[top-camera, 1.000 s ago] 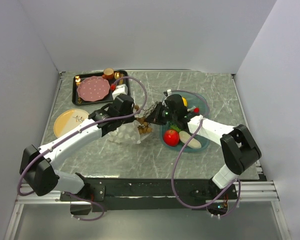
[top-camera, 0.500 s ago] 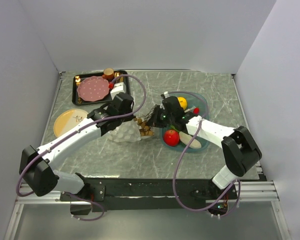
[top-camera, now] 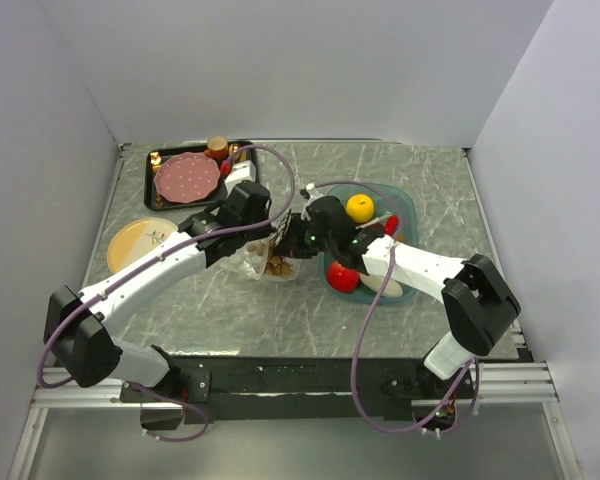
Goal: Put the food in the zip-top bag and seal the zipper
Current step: Place the fake fruit in the zipper food storage bag.
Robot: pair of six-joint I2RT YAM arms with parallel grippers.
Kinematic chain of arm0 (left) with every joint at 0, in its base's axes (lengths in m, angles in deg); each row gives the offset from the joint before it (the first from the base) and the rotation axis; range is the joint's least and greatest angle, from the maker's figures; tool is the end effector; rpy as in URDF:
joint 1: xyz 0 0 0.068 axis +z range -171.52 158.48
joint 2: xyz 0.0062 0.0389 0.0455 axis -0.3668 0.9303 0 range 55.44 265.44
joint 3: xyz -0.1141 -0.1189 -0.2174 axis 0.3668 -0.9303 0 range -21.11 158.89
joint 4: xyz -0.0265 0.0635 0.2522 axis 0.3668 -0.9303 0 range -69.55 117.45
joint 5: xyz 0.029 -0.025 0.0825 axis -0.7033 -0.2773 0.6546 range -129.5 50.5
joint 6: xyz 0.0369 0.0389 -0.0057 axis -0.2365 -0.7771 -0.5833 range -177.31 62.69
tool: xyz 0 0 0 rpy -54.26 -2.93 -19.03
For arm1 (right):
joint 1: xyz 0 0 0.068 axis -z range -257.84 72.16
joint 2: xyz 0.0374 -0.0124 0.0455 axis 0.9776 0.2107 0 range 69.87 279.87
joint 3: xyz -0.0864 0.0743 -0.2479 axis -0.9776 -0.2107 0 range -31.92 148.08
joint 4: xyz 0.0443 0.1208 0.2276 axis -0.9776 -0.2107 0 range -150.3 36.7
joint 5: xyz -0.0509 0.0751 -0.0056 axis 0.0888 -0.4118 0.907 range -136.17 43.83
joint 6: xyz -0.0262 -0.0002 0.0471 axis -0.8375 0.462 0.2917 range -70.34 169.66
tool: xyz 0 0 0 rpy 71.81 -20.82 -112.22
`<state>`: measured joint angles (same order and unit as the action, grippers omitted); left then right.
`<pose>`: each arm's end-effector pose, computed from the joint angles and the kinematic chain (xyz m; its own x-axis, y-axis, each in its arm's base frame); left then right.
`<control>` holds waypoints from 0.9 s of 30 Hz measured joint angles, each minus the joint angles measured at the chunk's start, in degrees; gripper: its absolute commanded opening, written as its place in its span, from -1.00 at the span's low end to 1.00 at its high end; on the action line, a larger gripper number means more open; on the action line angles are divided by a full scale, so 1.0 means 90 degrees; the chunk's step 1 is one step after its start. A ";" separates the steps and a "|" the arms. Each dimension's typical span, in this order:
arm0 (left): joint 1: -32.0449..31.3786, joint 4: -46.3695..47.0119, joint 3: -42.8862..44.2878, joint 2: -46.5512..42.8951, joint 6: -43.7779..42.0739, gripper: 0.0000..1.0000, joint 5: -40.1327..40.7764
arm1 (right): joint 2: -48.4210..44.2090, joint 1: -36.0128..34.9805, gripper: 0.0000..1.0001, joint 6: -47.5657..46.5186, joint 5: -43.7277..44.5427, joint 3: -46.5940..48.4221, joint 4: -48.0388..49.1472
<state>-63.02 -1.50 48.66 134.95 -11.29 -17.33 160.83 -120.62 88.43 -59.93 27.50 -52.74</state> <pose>0.2390 -0.1934 0.3239 -0.6077 -0.3519 -0.7119 -0.0638 0.9152 -0.3979 0.2567 0.2491 0.2446 -0.8014 0.0870 -0.5917 -0.3945 0.6667 0.6324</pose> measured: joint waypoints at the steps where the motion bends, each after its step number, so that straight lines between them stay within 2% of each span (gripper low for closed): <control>1: 0.0000 0.0002 0.0000 0.0000 0.0022 -0.99 -0.0019 | 0.0000 -0.0012 -0.95 0.0053 0.0070 -0.0024 0.0134; 11: -0.0036 0.0058 -0.0002 0.0000 0.0216 -0.99 -0.0168 | 0.0090 -0.0012 -0.92 0.0318 0.1064 0.0299 0.0697; 16: -0.0051 0.0068 -0.0002 -0.0002 0.0287 -0.99 -0.0151 | 0.0104 0.0114 -0.94 0.0491 0.1440 0.0554 0.0423; 23: -0.0068 0.0124 -0.0002 -0.0005 0.0357 -0.99 -0.0153 | -0.0104 0.0415 -0.97 0.1100 0.1052 0.0005 0.1110; 27: -0.0073 0.0148 -0.0002 0.0007 0.0362 -0.99 -0.0231 | -0.0126 0.0568 -0.98 0.1812 0.0432 -0.0551 0.2147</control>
<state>-63.67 -0.17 48.64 135.01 -8.03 -19.41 159.69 -115.51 104.73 -56.04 22.54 -33.42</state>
